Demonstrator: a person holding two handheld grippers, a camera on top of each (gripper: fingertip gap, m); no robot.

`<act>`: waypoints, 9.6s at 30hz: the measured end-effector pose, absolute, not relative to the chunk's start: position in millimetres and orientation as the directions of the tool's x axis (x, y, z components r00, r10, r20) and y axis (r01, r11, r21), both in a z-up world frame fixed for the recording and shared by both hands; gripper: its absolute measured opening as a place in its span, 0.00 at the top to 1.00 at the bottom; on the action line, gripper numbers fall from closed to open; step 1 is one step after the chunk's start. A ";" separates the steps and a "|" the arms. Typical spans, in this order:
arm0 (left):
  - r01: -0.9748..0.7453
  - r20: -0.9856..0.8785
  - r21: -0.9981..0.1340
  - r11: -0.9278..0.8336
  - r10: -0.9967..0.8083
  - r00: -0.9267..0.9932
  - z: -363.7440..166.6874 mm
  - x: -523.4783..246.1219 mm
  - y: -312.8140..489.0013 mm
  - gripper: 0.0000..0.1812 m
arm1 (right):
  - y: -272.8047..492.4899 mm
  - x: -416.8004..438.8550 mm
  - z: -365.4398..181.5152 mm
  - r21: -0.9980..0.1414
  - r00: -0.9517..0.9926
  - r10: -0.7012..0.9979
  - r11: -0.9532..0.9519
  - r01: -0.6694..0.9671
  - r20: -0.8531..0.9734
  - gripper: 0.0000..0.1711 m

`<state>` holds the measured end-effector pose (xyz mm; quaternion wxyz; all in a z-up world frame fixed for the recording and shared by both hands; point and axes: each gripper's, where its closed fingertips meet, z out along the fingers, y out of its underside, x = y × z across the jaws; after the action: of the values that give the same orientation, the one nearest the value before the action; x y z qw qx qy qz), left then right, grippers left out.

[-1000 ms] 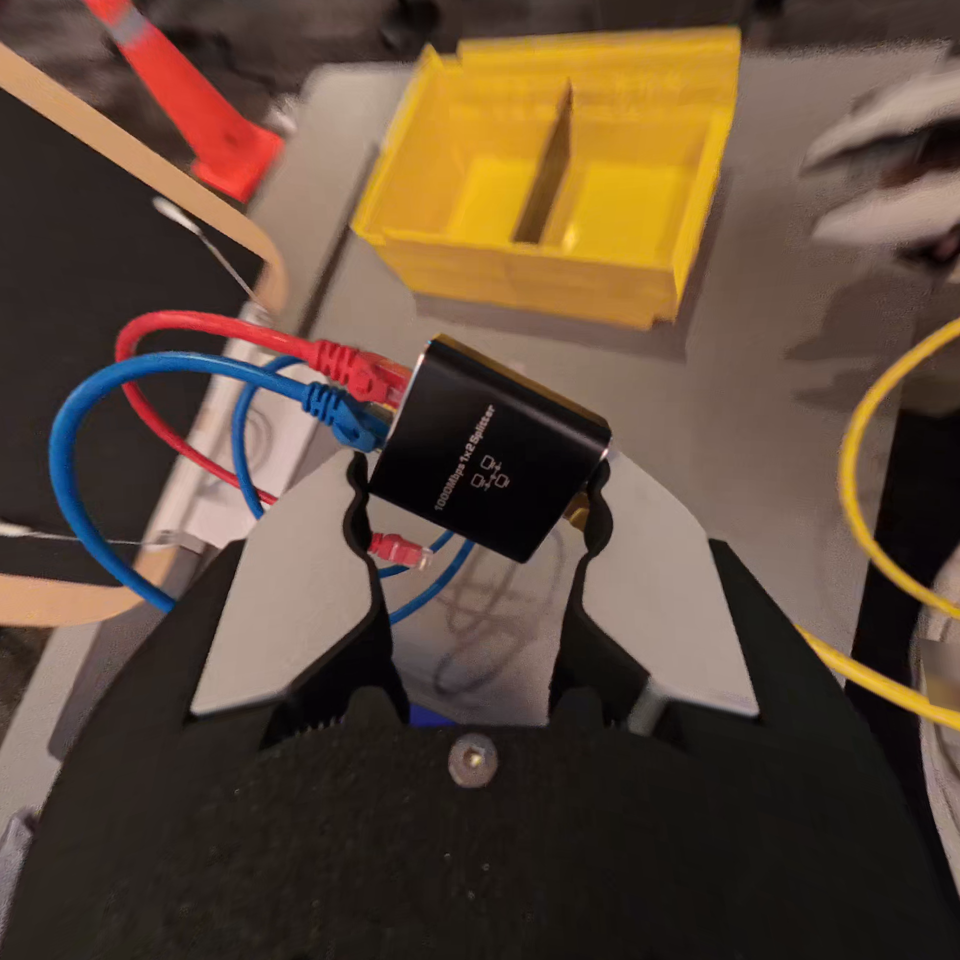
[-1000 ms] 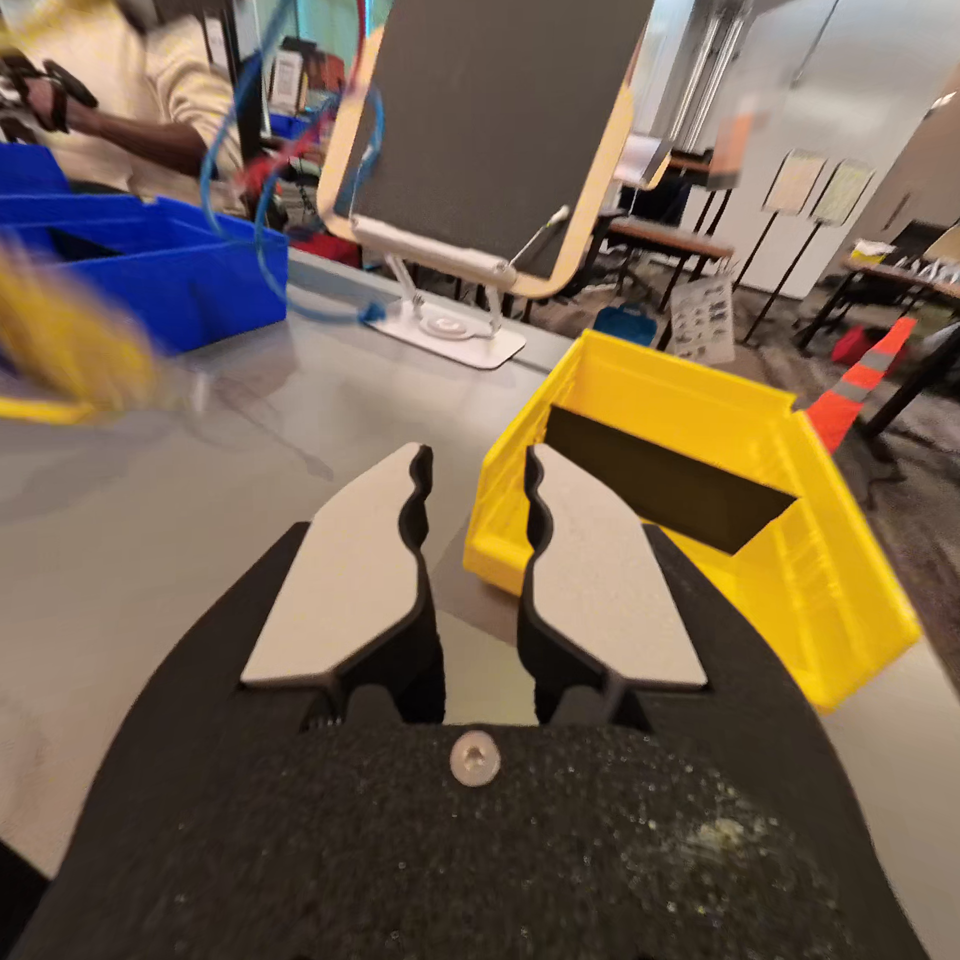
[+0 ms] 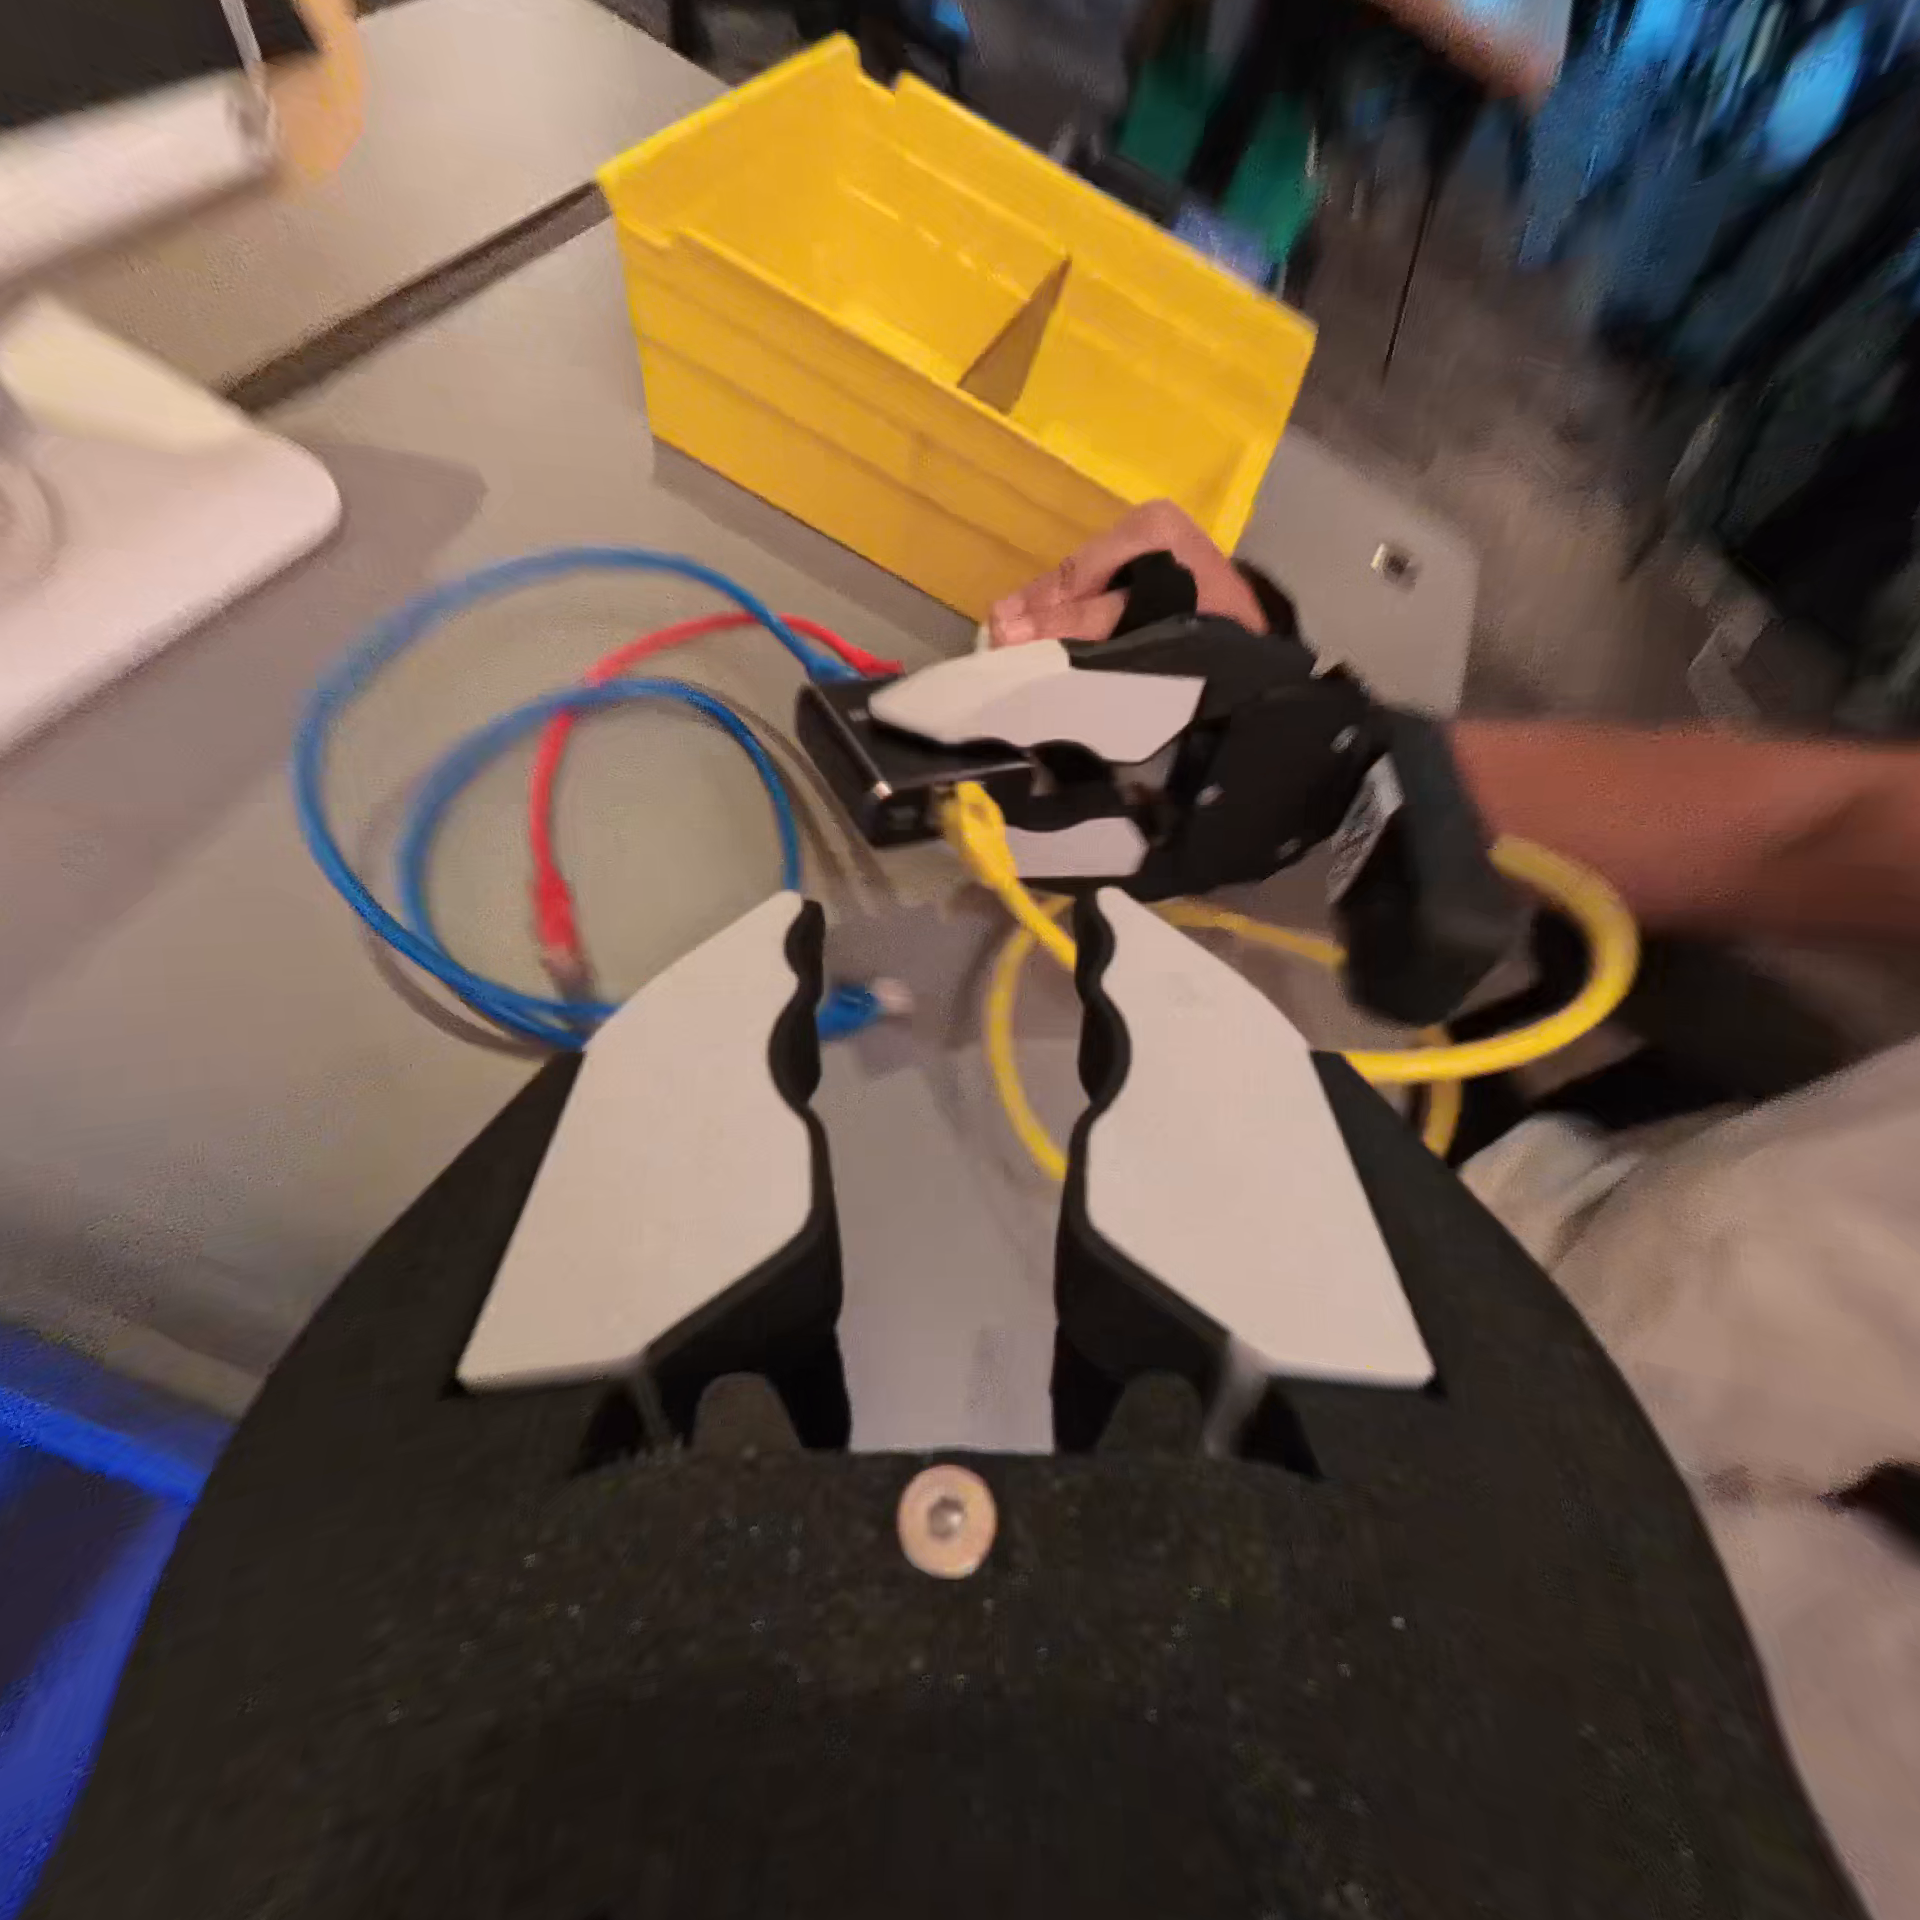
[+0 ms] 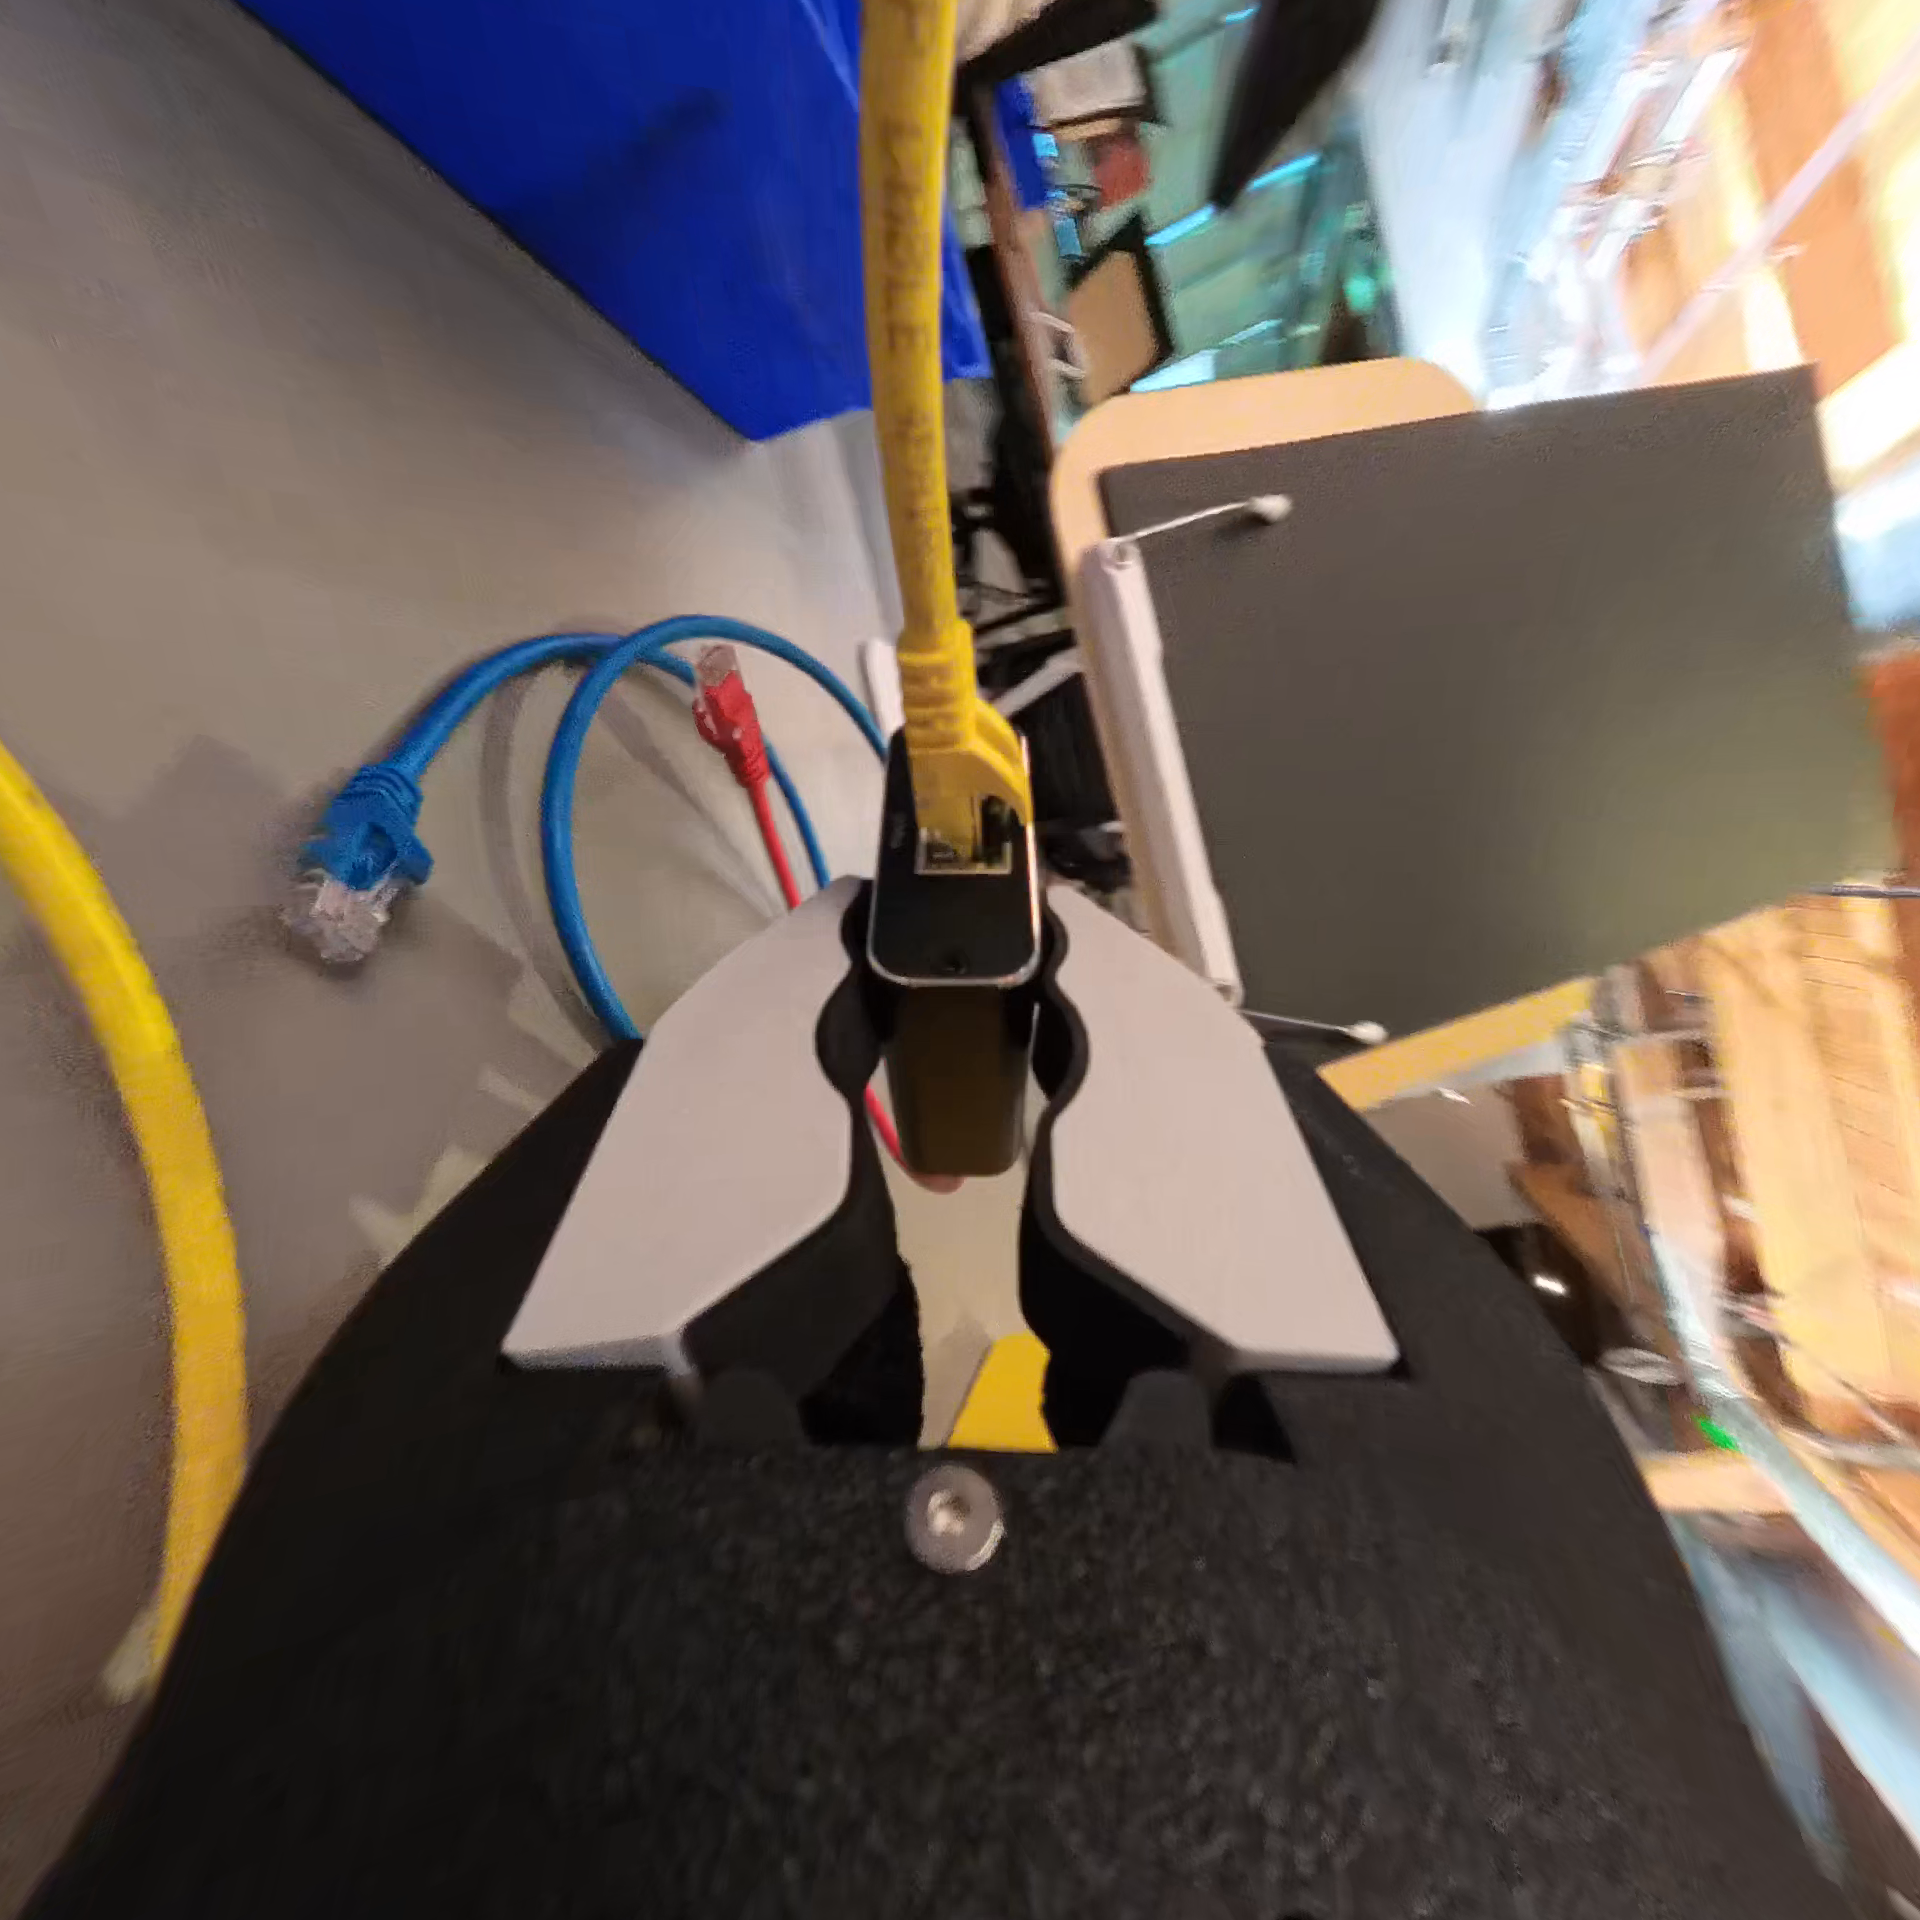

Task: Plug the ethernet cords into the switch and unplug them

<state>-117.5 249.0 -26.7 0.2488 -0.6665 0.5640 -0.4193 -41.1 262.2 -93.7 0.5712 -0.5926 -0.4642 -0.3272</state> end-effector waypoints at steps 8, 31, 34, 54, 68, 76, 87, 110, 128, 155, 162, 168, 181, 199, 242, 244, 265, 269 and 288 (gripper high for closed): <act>-0.262 0.782 -0.566 -0.782 -0.609 0.129 -74.7 -110.9 218.9 0.80 | 255.2 -68.4 -83.5 -0.283 0.301 -0.098 0.163 0.945 0.949 0.85; -0.116 0.949 -0.310 -0.944 -0.314 0.022 -82.7 -92.2 218.1 0.92 | 254.3 -71.5 -87.2 -0.185 0.200 -0.096 0.143 0.972 0.975 0.85; -0.108 0.945 -0.321 -0.941 -0.326 0.037 -83.7 -91.6 219.6 0.92 | 254.1 -71.6 -87.3 -0.177 0.192 -0.099 0.144 0.974 0.976 0.85; -0.059 0.886 -0.420 -0.906 -0.423 0.188 -91.0 -97.2 217.3 0.93 | 255.7 -78.0 -94.1 -0.192 0.203 -0.067 0.141 0.971 0.977 0.84; -0.124 0.480 -0.863 -0.489 -0.872 0.095 -39.7 -132.5 215.4 0.87 | 241.9 -76.3 -90.8 -0.364 0.354 0.086 0.185 0.913 0.931 0.85; -0.398 -0.103 -0.906 0.146 -0.986 -0.129 -57.1 -131.0 201.7 0.77 | 227.1 -91.2 -83.9 -0.580 0.446 0.411 0.301 0.757 0.795 0.85; -0.344 -0.565 -0.681 0.646 -0.763 -0.314 -60.3 -105.5 185.5 0.86 | 210.4 -103.8 -81.8 -0.677 0.445 0.579 0.276 0.682 0.683 0.85; -0.335 -0.668 -0.570 0.750 -0.661 -0.342 -70.8 -97.9 187.4 0.91 | 211.1 -104.7 -86.8 -0.676 0.430 0.595 0.278 0.683 0.679 0.85; -0.463 -0.573 -0.587 0.664 -0.745 -0.342 -91.8 -101.0 194.2 0.92 | 217.3 -105.2 -111.2 -0.643 0.401 0.632 0.206 0.738 0.663 0.84; -0.265 -0.287 -0.907 0.328 -0.941 -0.182 -62.7 -78.5 173.8 0.83 | 175.1 -107.1 -37.4 -0.998 0.363 0.931 0.061 -0.013 0.052 0.85; -0.320 -0.220 -0.907 0.273 -0.956 -0.193 -68.2 -74.6 182.4 0.86 | 180.1 -94.9 -43.9 -0.992 0.408 0.913 -0.022 0.121 0.030 0.83; -0.301 -0.244 -0.905 0.300 -0.947 -0.208 -64.7 -73.9 178.4 0.85 | 174.7 -84.8 -50.5 -0.950 0.411 0.903 -0.006 0.311 0.129 0.85; 0.084 -0.094 -0.994 0.072 -0.949 -0.301 6.8 -77.1 165.3 0.83 | 165.0 -66.6 5.9 -0.974 0.309 0.942 -0.062 -0.219 -0.129 0.85; -0.036 -0.186 -0.982 0.187 -0.982 -0.040 -17.9 -59.6 232.7 0.86 | 208.8 -14.1 11.9 -0.998 0.723 0.690 -0.062 0.014 -0.033 0.83; 0.066 -0.451 -0.891 0.449 -0.860 -0.236 -63.9 -48.3 143.3 0.86 | 139.0 -75.9 -29.7 -0.953 0.519 0.825 0.071 0.293 0.221 0.92; 0.025 -0.431 -0.897 0.442 -0.859 -0.276 -68.5 -46.2 142.0 0.86 | 136.9 -72.3 -33.5 -0.946 0.528 0.811 0.088 0.313 0.251 0.92; -0.025 -0.449 -0.873 0.486 -0.825 -0.343 -78.0 -47.3 136.9 0.86 | 129.4 -68.9 -49.7 -0.776 0.388 0.788 0.172 0.607 0.478 0.92; -0.039 -0.430 -0.882 0.470 -0.835 -0.344 -78.0 -47.8 139.8 0.86 | 132.4 -71.3 -49.6 -0.837 0.437 0.804 0.131 0.531 0.403 0.93; -0.107 -0.428 -0.888 0.447 -0.889 -0.163 -83.5 -40.2 179.6 0.86 | 149.2 30.4 103.3 -0.817 0.703 0.447 0.125 0.563 0.553 0.92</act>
<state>-40.2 179.6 -83.5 0.5282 -0.3732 0.6669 -0.3702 30.4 149.2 103.3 0.6450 -0.6598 -0.3828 -0.0451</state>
